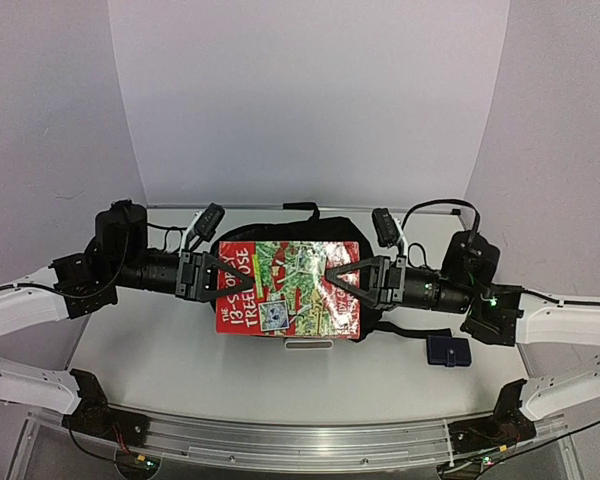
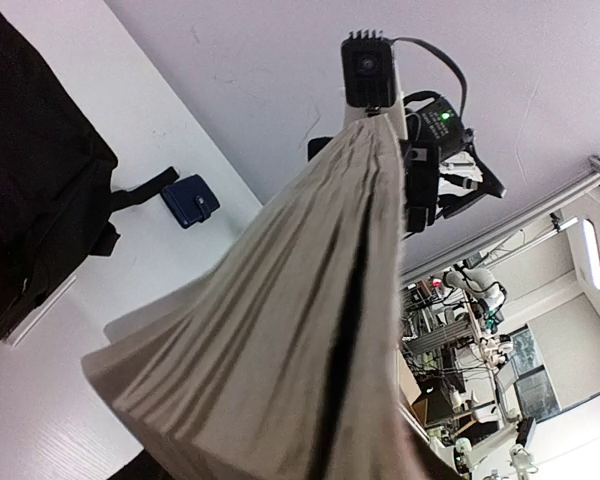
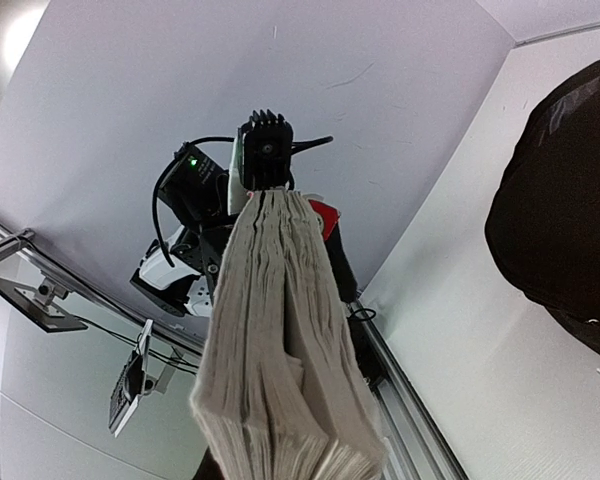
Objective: Pack the student bag
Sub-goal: Pick up the book from the center of the board.
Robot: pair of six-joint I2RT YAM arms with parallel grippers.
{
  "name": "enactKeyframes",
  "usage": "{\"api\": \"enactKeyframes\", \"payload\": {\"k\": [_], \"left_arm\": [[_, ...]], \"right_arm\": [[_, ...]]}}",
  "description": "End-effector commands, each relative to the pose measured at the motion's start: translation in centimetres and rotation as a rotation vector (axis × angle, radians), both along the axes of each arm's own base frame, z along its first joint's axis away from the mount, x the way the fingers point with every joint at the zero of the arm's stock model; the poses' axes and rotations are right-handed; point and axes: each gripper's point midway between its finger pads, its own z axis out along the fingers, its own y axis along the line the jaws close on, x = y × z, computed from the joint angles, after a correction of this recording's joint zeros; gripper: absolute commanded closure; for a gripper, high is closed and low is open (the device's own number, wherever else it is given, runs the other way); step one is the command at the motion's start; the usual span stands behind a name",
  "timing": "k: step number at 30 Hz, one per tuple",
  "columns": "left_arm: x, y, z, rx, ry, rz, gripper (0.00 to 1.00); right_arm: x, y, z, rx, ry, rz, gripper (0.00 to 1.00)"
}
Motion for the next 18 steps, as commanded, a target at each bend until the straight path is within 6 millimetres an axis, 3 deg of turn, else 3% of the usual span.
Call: {"api": "enactKeyframes", "payload": {"k": [1,5,8,12,15,18], "left_arm": [[0.0,0.4,1.9,-0.103,-0.01,-0.01,0.61],[0.5,1.1,2.1,-0.127,0.01,0.001,0.87],[1.6,1.8,1.9,-0.097,0.026,0.034,0.98],[3.9,3.6,1.5,-0.017,0.019,0.107,1.0],[6.4,6.2,0.9,0.073,-0.011,0.207,1.0],[8.8,8.7,1.6,0.109,-0.045,0.28,1.0]], "right_arm": [[-0.5,-0.5,3.1,0.111,-0.067,0.007,1.0],[-0.1,-0.6,2.4,0.091,-0.055,-0.014,0.99],[0.8,-0.3,0.9,0.013,-0.049,-0.052,0.79],[2.6,0.6,-2.0,-0.194,-0.071,-0.114,0.58],[3.2,1.5,-2.8,-0.313,-0.13,-0.146,0.42],[3.9,2.7,-3.1,-0.41,-0.199,-0.17,0.3]]}}
